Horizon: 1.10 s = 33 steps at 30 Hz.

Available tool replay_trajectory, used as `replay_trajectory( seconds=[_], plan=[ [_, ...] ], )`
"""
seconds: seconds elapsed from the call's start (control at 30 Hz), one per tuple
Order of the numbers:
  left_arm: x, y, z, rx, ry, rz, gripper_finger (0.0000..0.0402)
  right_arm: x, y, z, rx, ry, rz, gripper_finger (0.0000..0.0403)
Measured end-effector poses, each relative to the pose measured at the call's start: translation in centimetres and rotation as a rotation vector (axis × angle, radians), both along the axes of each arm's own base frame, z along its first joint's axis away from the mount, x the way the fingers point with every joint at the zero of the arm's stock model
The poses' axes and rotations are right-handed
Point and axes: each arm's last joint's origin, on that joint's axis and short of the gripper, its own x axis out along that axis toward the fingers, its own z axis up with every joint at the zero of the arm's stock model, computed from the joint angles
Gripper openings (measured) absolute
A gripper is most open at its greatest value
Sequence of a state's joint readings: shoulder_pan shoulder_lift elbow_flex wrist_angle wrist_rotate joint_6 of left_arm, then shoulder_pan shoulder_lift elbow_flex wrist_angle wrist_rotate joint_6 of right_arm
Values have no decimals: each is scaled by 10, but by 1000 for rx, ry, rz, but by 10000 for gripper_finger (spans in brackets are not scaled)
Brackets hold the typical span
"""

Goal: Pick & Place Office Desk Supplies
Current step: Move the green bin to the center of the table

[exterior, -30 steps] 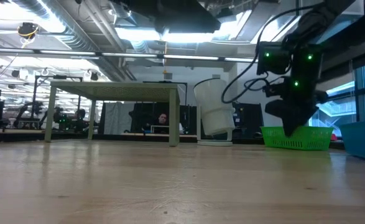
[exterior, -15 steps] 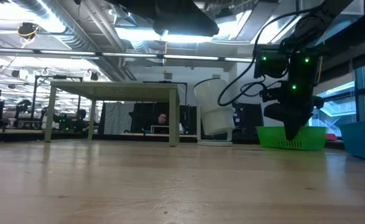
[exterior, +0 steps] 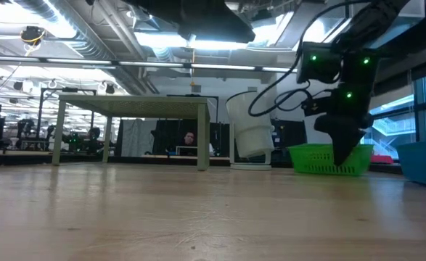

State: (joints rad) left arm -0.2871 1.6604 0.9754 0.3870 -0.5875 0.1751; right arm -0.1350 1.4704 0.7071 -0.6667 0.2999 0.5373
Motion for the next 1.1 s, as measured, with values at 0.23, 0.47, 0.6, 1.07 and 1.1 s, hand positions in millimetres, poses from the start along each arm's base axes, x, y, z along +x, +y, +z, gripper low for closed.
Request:
replay_trajectory(
  seconds=[0.23,0.47,0.6,1.07,1.1],
  plan=[
    [-1,-3,2,27,-16,26,99,12,43,8,114,-41,195,6],
    [-15,-14,28,30,-145,182,94,34,81,37,175,-172,390,5],
    [-27,-28,40,20,-182,188,91,46,93,44,172,-312,443,5],
    [-69,-80,67,63,-243,101,92,119,124,17,181,-496,631,5],
    [-71,-83,67,72,-243,102,92,126,125,17,169,-494,654,5]
  ],
)
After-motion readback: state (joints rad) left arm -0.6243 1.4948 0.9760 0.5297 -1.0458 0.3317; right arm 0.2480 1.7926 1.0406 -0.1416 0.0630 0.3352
